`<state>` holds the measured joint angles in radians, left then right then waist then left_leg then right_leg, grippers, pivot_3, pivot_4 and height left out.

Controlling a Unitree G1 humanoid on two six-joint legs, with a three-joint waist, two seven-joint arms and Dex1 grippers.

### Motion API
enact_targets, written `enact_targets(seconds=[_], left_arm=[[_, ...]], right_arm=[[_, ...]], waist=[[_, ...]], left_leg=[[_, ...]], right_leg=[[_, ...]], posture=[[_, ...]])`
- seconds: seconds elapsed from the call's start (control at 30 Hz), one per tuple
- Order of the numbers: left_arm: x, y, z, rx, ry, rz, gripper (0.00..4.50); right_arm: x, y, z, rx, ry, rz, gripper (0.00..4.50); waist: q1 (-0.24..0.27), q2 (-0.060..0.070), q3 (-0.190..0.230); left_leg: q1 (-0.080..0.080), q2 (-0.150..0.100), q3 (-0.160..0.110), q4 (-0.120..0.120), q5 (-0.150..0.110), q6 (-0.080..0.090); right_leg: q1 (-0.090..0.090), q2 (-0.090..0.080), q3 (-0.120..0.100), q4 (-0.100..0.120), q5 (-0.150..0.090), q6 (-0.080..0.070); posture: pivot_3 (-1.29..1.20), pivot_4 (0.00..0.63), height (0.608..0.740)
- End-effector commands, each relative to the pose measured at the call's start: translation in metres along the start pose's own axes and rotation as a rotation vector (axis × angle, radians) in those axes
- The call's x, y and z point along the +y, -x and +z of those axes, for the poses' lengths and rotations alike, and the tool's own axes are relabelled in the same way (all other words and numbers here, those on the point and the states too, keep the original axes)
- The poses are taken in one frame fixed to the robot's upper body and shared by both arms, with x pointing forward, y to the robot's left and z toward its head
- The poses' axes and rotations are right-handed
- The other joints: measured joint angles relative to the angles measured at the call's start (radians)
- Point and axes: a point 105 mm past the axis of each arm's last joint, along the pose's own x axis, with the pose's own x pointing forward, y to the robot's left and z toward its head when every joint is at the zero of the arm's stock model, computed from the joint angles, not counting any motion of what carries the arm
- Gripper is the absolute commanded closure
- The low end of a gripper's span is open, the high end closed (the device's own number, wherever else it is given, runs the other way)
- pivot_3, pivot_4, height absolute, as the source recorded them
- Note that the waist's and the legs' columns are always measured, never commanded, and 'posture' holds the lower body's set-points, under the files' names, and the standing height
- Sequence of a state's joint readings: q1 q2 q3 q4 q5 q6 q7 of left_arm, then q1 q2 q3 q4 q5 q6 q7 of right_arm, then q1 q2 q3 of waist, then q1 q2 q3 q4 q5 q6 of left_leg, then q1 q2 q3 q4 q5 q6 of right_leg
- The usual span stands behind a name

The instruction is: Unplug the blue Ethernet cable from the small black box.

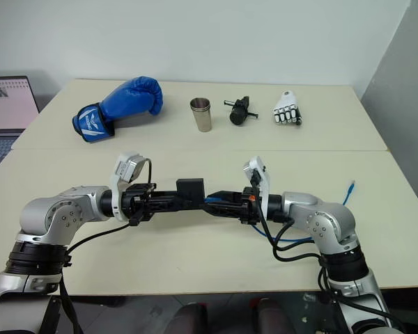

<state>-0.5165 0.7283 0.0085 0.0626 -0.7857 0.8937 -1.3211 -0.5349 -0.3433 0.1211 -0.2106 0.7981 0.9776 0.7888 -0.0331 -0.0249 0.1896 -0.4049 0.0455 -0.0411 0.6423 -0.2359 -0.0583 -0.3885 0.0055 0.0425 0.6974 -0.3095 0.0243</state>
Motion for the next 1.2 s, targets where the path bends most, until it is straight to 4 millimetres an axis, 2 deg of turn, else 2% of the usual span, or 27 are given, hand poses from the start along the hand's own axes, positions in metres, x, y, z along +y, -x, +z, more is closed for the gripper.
enact_targets(seconds=[0.03,0.17,0.2,0.5,1.03,1.2], left_arm=[[-0.008,0.001,0.012,-0.013,-0.050,-0.016,3.72],[-0.007,0.001,0.012,-0.008,-0.052,-0.015,3.72],[-0.007,0.001,0.012,-0.007,-0.053,-0.016,3.72],[-0.008,0.002,0.008,0.013,-0.053,-0.017,3.72],[-0.007,0.002,0.006,0.021,-0.050,-0.016,3.72],[-0.004,0.009,0.007,0.026,-0.060,0.014,3.72]], right_arm=[[0.005,0.001,0.002,-0.008,-0.002,0.028,2.33],[0.005,0.002,0.003,-0.006,-0.005,0.033,2.33],[0.005,0.002,0.003,-0.006,-0.006,0.034,2.69],[0.008,0.002,0.007,-0.027,-0.031,0.059,4.46],[0.011,0.004,0.008,-0.028,-0.049,0.076,4.46],[0.010,0.011,0.006,-0.016,-0.063,0.070,4.46]], waist=[[0.000,0.000,0.000],[0.000,0.000,0.000],[0.000,0.000,0.000],[0.000,0.000,0.000],[0.000,0.000,0.000],[0.000,0.000,0.000]], left_leg=[[0.000,0.000,0.000,0.000,0.000,0.000],[0.000,0.000,0.000,0.000,0.000,0.000],[0.000,0.000,0.000,0.000,0.000,0.000],[0.000,0.000,0.000,0.000,0.000,0.000],[0.000,0.000,0.000,0.000,0.000,0.000],[-0.001,0.000,0.000,0.000,0.000,0.000]], right_leg=[[0.000,0.000,0.000,0.000,0.000,0.000],[0.000,0.000,0.000,0.000,0.000,0.000],[0.000,0.000,0.000,0.000,0.000,0.000],[0.000,0.000,0.000,0.000,0.000,0.000],[-0.001,0.000,0.000,0.000,-0.002,0.003],[0.000,0.000,0.000,0.000,-0.002,0.003]], posture=[[0.00,0.150,0.740],[0.00,0.150,0.740],[0.00,0.150,0.740],[0.00,0.150,0.740],[0.00,0.150,0.740],[0.00,0.150,0.740]])
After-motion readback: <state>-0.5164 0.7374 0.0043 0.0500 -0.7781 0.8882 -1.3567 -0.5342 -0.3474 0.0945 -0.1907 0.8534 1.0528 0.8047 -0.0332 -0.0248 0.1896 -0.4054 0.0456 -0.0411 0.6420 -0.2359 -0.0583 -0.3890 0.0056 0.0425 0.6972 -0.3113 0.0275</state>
